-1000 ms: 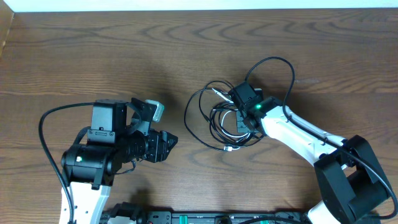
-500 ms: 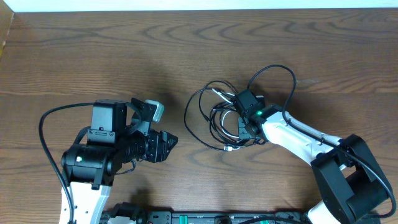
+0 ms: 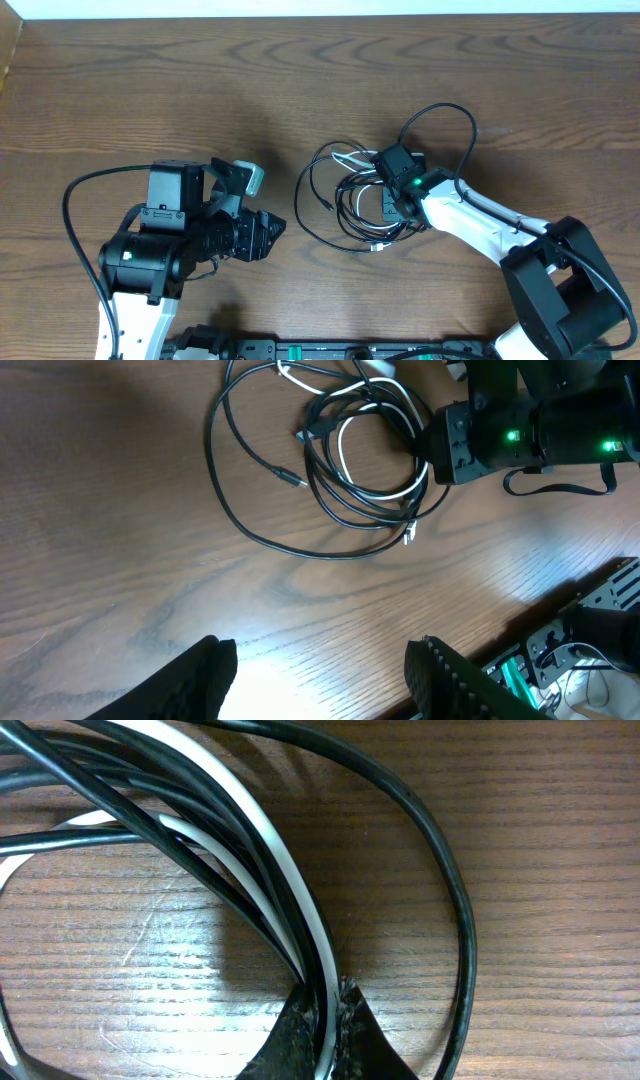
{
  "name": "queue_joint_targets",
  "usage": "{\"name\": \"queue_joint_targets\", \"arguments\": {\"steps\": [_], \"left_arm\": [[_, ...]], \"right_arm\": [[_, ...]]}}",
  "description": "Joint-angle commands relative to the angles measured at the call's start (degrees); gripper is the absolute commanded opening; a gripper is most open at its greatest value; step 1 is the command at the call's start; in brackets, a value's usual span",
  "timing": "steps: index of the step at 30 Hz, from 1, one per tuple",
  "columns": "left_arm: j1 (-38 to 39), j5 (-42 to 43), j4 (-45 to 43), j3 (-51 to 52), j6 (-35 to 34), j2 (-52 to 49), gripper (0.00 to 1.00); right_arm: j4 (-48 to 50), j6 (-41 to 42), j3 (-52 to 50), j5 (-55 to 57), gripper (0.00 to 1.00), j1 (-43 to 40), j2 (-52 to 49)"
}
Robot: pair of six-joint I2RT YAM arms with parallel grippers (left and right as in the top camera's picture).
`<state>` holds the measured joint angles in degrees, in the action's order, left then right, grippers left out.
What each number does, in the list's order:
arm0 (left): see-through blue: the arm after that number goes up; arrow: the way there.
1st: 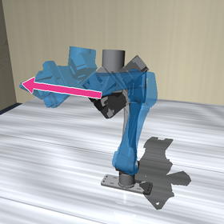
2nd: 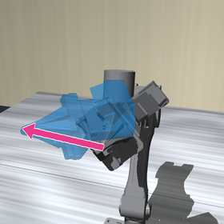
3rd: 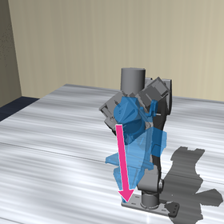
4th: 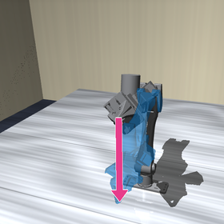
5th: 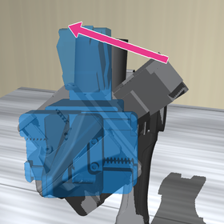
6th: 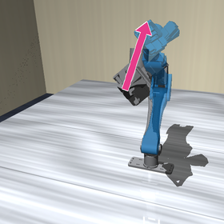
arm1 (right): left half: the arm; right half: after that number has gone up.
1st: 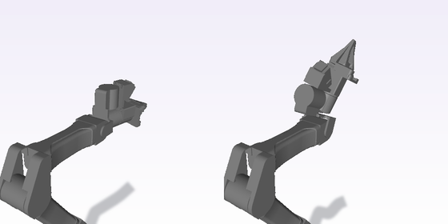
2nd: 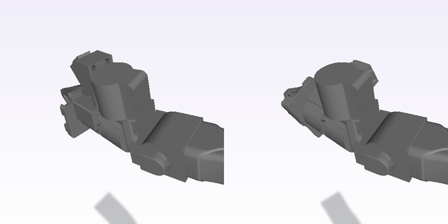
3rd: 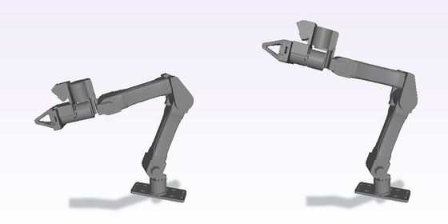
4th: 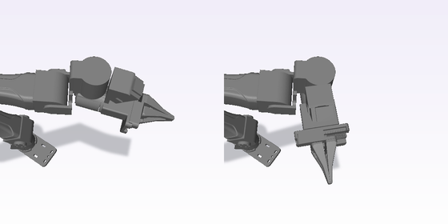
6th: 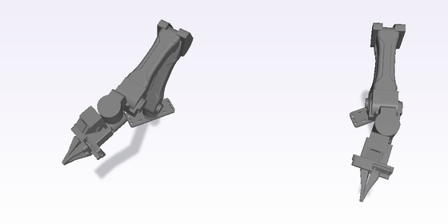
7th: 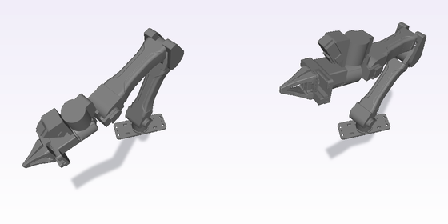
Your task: Untangle cables
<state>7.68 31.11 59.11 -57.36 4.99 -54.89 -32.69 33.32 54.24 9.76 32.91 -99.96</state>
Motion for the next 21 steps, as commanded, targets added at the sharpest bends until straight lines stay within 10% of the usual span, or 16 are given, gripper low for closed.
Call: {"name": "queue_joint_targets", "arguments": {"steps": [1,10,16,21], "left_arm": [[0.2,-0.6,0.2,-1.0,1.2,-0.1,0.60],[0.2,-0.5,0.8,-1.0,1.2,-0.1,0.59],[0.2,-0.5,0.8,-0.9,1.2,-0.1,0.13],[0.2,2.2,0.2,-0.9,1.2,-0.1,0.08]], "right_arm": [[-0.9,0.5,1.4,-1.6,0.01,-0.2,-0.1],[-10.7,-3.3,15.8,-1.6,0.01,-0.2,5.0],[-13.6,-6.9,27.4,0.4,0.01,-0.2,9.6],[-13.8,-8.2,32.8,0.3,0.01,-0.2,13.1]]}}
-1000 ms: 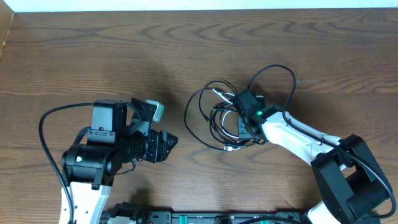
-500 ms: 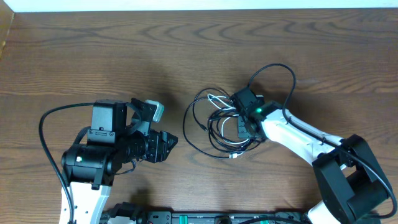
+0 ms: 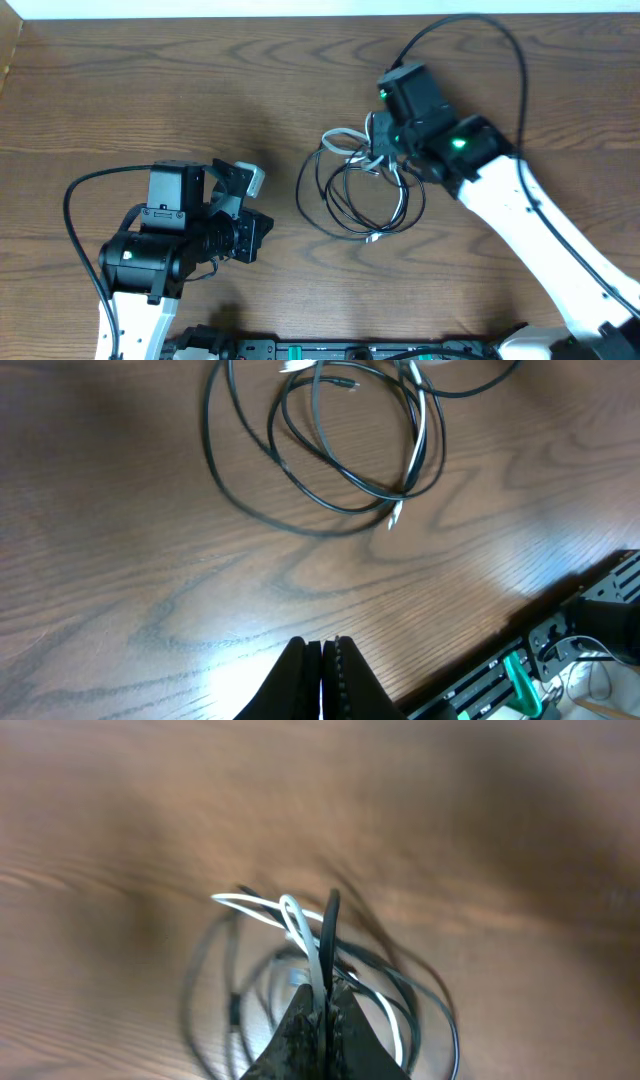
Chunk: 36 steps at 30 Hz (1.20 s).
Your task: Untangle cables
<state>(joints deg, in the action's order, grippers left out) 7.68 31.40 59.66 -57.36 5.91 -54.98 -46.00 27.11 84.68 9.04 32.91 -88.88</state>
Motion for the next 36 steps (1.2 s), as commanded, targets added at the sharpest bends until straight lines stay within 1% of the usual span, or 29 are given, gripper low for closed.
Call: {"name": "queue_joint_targets", "arguments": {"steps": [1,3,7,13,15,17,21,27,28,30,32,33,36], "left_arm": [[0.2,3.6,-1.0,-0.9,0.3,0.0,0.08],[0.2,5.6,-2.5,-0.9,0.3,0.0,0.08],[0.2,5.7,-5.9,-0.9,0.3,0.0,0.08],[0.2,5.7,-8.6,-0.9,0.5,-1.4,0.08],[0.2,5.9,-8.8,-0.9,0.5,-2.6,0.08],[0.9,8.0,-9.3,-0.9,0.5,-4.0,0.08],[4.7,14.4,-12.7,-0.9,0.5,-6.9,0.07],[15.6,14.3,-20.7,-0.9,0.5,-10.1,0.07],[17.4,13.7,-21.7,-0.9,0.5,-10.5,0.08],[20.3,10.6,-22.5,-0.9,0.5,-11.0,0.08],[22.0,7.1,-22.4,-0.9,0.4,-10.8,0.08],[22.3,5.6,-22.4,-1.0,0.3,-10.5,0.08],[22.0,1.1,-22.4,-1.2,0.0,-8.6,0.11]], "right_arm": [[-0.6,-2.0,3.0,0.9,0.01,-0.2,2.7],[-0.7,-2.1,3.9,0.3,0.01,-0.2,4.3],[-0.7,-3.3,4.7,0.2,0.01,-0.2,7.7],[0.1,-12.2,6.7,0.3,0.01,-0.2,15.4],[0.7,-14.2,7.1,-1.4,0.01,-0.2,18.4],[1.6,-15.3,7.2,-3.7,0.01,-0.2,21.3],[2.9,-15.2,7.2,-4.7,0.01,-0.2,25.9],[1.7,-15.2,7.1,-4.5,0.01,-0.2,27.5],[0.9,-15.2,7.1,-4.0,0.07,-0.2,27.2],[-1.6,-15.2,7.1,-1.7,0.29,-0.2,26.4],[-5.5,-14.1,7.1,1.8,0.41,-0.2,25.2],[-7.8,-12.8,7.1,3.9,0.49,-0.2,24.3],[-15.3,-8.1,7.0,8.7,0.55,-0.2,21.0]]}}
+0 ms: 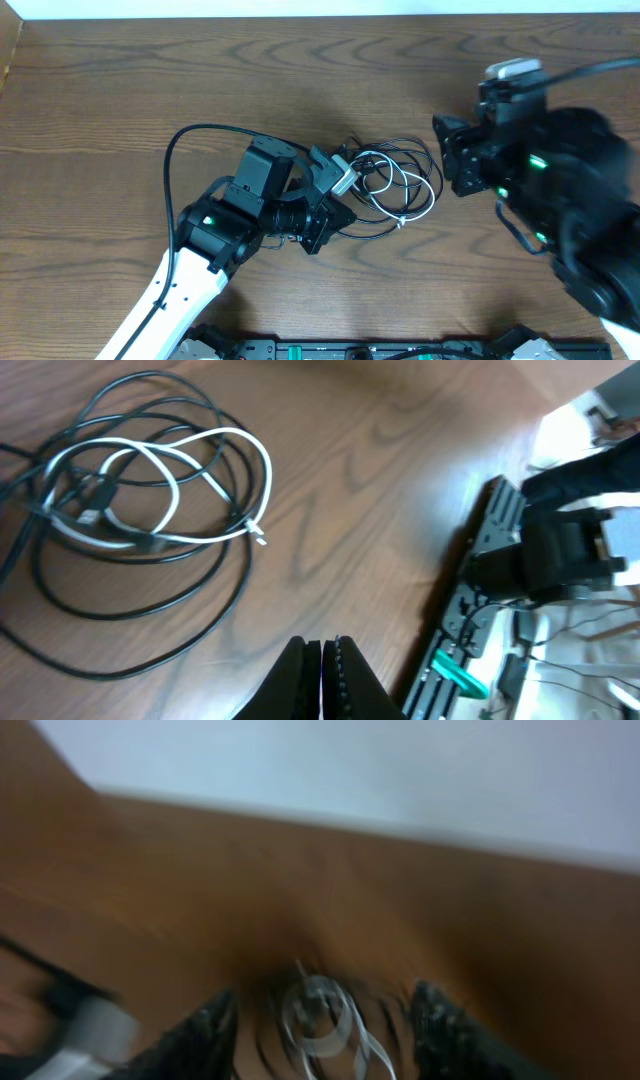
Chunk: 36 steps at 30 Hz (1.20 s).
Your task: Untangle cables
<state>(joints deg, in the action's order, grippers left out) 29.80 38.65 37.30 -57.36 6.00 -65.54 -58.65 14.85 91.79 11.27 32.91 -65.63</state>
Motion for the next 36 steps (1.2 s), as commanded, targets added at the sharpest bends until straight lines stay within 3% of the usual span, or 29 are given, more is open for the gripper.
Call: {"name": "queue_joint_targets", "arguments": {"steps": [1,4,7,8,9,14,16,27,31,36], "left_arm": [[-0.4,-8.1,-0.1,-1.5,0.0,2.9,0.10],[-1.3,-13.4,0.0,-2.4,-0.2,6.3,0.08],[-2.3,-17.4,0.2,-2.8,-0.7,10.1,0.08],[-2.5,-18.5,0.7,-2.8,-0.7,11.5,0.09],[-2.6,-19.4,1.3,-2.8,-0.7,13.0,0.22],[-2.6,-24.3,6.3,-2.8,-0.7,19.1,0.72],[-2.6,-26.3,8.5,-2.8,-0.7,20.9,0.82],[-2.6,-29.1,15.5,-2.8,-0.7,22.1,0.87],[-2.6,-29.1,15.7,-2.8,-0.7,22.1,0.87],[-2.6,-29.1,16.1,-2.8,-0.7,22.1,0.87]], "right_arm": [[-4.8,5.5,-0.2,7.2,0.57,-0.2,-3.5],[-8.8,8.1,-1.5,7.4,0.64,-0.2,-7.6],[-9.3,8.3,-3.7,6.4,0.89,-0.2,-11.2],[-9.2,8.2,-4.4,5.8,0.96,-0.2,-12.5],[-9.2,7.6,-5.0,4.8,0.99,-0.2,-13.9],[-8.2,2.2,-8.1,0.8,0.99,-0.2,-22.4],[-7.4,2.2,-9.1,0.7,0.99,-0.2,-26.3],[3.9,-3.8,-11.6,-2.1,0.94,-0.3,-43.3],[7.2,-0.5,-11.6,-2.2,0.79,-0.3,-45.7],[8.5,10.2,-11.6,-2.1,0.63,-0.5,-46.0]]}}
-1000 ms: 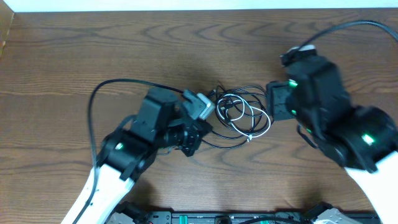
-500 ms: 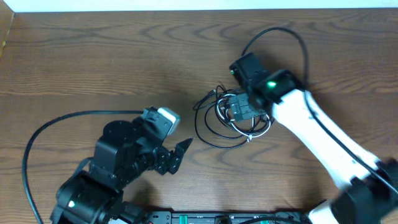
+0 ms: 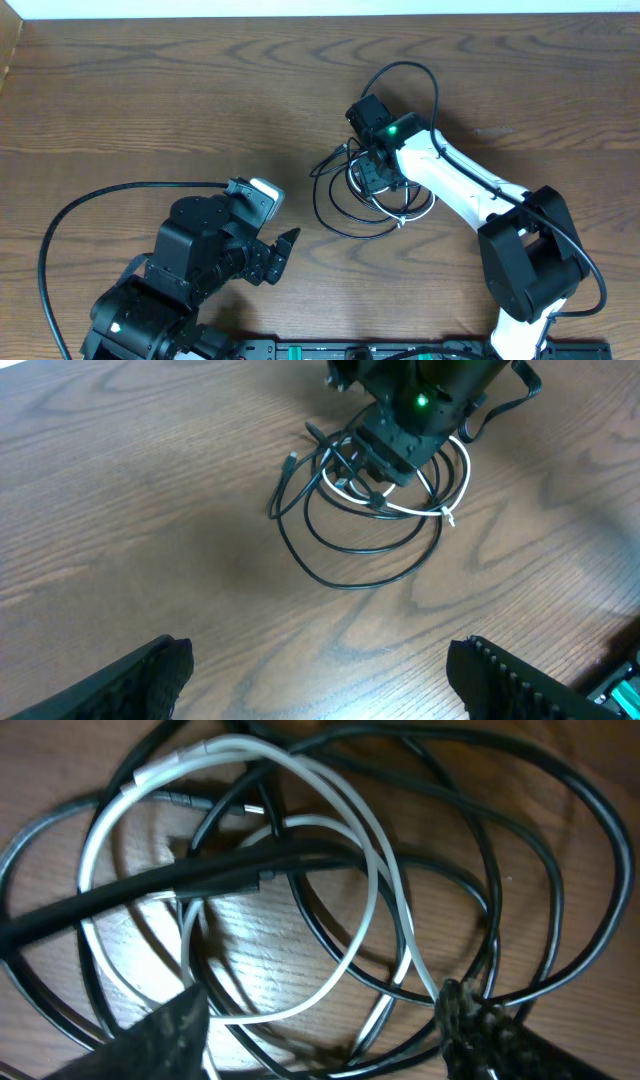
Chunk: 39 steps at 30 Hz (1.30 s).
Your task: Untangle cables
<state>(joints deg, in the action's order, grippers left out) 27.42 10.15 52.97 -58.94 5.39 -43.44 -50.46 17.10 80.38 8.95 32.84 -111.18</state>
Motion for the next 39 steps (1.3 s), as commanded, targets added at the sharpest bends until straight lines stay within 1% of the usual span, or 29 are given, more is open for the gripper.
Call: {"name": "queue_joint_targets", "arguments": {"steps": [1,5,7,8,10,12,20,21,22,24,25,26,27,31,34,39], "left_arm": [[-0.2,-0.6,0.4,-1.2,-0.1,0.0,0.87],[-0.2,-0.5,0.8,-1.2,-0.1,0.0,0.87],[-0.2,-0.5,1.0,-1.2,-0.1,0.0,0.87],[-0.2,-0.5,1.0,-1.2,-0.1,0.0,0.87],[-0.2,-0.5,1.0,-1.2,-0.1,0.0,0.87],[-0.2,-0.5,1.0,-1.2,-0.1,0.0,0.87],[-0.2,-0.5,1.0,-1.2,-0.1,0.0,0.87],[-0.2,-0.5,1.0,-1.2,-0.1,0.0,0.87],[-0.2,-0.5,1.0,-1.2,-0.1,0.0,0.87],[-0.2,-0.5,1.0,-1.2,-0.1,0.0,0.87],[-0.2,-0.5,1.0,-1.2,-0.1,0.0,0.87],[-0.2,-0.5,1.0,-1.2,-0.1,0.0,0.87],[-0.2,-0.5,1.0,-1.2,-0.1,0.0,0.87],[-0.2,-0.5,1.0,-1.2,-0.1,0.0,0.87],[-0.2,-0.5,1.0,-1.2,-0.1,0.0,0.87],[-0.2,-0.5,1.0,-1.2,-0.1,0.0,0.87]], "right_arm": [[0.3,11.4,-0.2,0.4,0.62,-0.5,-0.4],[-0.3,22.1,-0.3,1.4,0.63,-0.5,-0.5],[-0.5,27.5,-0.6,1.4,0.61,-0.5,-0.5],[-0.5,28.9,-0.8,1.4,0.60,-0.4,-0.5],[-0.5,31.9,-1.3,1.3,0.53,-0.3,-0.5],[-0.2,34.3,-2.3,1.3,0.50,-0.1,-0.5],[5.6,34.3,-8.2,0.0,0.49,0.9,-0.5],[6.4,34.3,-8.9,-0.3,0.47,1.0,-0.5],[7.0,34.3,-9.4,-0.6,0.43,1.0,-0.5],[7.6,34.3,-10.1,-0.7,0.30,1.0,-0.5],[7.6,34.2,-10.2,-0.7,0.21,1.0,-0.5],[7.6,34.2,-10.2,-0.7,0.14,1.0,-0.5],[7.6,34.1,-10.1,-0.7,0.02,1.0,-0.5],[7.6,33.8,-9.9,-0.8,0.01,1.0,-0.3],[7.1,31.9,-9.3,-1.0,0.01,0.9,0.9],[3.3,26.8,-5.9,-0.3,0.01,0.9,7.8]]}}
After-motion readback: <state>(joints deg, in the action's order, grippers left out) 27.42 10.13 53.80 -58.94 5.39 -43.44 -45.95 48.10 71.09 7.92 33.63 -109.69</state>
